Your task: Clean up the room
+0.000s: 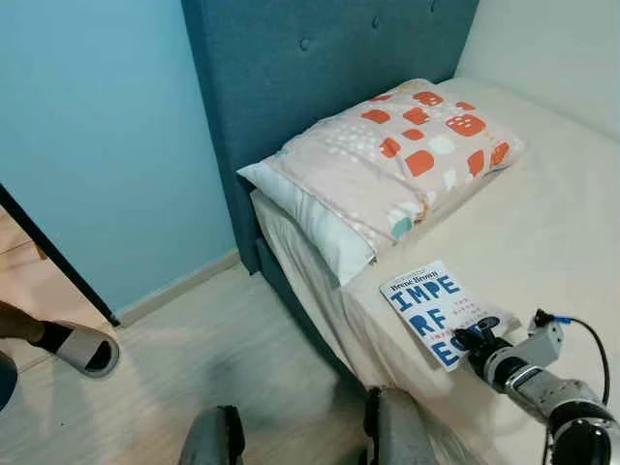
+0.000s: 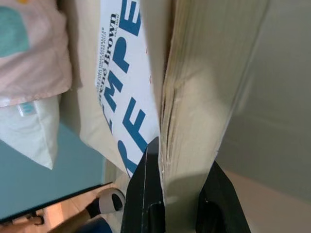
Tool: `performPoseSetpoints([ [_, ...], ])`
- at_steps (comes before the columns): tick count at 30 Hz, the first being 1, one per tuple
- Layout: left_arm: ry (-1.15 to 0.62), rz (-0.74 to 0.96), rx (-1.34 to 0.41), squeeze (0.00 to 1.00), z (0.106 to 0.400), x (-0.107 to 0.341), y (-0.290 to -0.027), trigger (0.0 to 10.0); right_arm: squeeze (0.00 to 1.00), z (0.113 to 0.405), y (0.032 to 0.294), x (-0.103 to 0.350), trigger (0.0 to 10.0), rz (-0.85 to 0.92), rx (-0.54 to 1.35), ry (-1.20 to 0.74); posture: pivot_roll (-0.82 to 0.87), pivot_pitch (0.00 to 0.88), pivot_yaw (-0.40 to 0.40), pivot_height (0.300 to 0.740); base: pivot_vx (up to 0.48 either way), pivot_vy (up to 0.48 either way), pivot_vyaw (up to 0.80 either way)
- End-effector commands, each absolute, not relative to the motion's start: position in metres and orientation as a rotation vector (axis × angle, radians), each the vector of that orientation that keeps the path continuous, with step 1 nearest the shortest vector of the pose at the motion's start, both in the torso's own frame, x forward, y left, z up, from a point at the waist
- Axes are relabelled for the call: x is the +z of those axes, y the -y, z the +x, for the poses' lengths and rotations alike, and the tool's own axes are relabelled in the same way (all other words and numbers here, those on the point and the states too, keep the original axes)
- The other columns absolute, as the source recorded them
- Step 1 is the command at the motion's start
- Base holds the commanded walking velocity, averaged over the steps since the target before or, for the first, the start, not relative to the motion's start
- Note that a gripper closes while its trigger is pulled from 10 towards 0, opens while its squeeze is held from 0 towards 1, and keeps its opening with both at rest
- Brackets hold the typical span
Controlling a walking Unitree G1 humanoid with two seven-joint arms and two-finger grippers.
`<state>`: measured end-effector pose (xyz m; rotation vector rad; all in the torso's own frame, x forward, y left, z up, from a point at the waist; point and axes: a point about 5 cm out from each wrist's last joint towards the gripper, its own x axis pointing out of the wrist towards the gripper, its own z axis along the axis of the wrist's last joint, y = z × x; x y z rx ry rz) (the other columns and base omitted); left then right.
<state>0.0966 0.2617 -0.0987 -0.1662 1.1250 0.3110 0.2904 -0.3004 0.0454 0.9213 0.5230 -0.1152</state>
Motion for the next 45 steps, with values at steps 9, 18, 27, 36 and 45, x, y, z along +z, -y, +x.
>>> performPoseSetpoints([
  [9, -1.160, -0.189, 0.367, 0.00, 0.071, -0.099, -0.275, 10.0, 0.00, 0.278, 0.295, 0.038, 10.0, 0.856, 0.037, -0.660, 0.13, 0.319, 0.012, 0.580, 0.000, 0.000, 0.00],
  [18, -1.141, -0.191, 0.357, 0.00, 0.068, -0.098, -0.278, 10.0, 0.00, 0.277, 0.297, 0.035, 10.0, 0.811, 0.027, -0.643, 0.14, 0.337, 0.024, 0.580, 0.000, 0.000, 0.00],
  [27, -1.133, -0.197, 0.360, 0.00, 0.066, -0.098, -0.279, 10.0, 0.51, 0.286, 0.309, 0.048, 10.0, 0.777, -0.031, -0.550, 0.14, 0.360, 0.030, 0.580, 0.000, 0.000, 0.00],
  [36, -1.126, -0.208, 0.373, 0.00, 0.069, -0.098, -0.279, 10.0, 1.00, 0.298, 0.316, 0.065, 10.0, 0.816, -0.086, -0.445, 0.12, 0.355, 0.017, 0.580, 0.000, 0.000, 0.00],
  [45, -1.096, -0.259, 0.364, 0.00, 0.085, -0.099, -0.267, 10.0, 0.12, 0.298, 0.329, 0.069, 10.0, 0.788, -0.306, -0.547, 0.05, 0.260, -0.039, 0.580, 0.000, 0.000, 0.00],
])
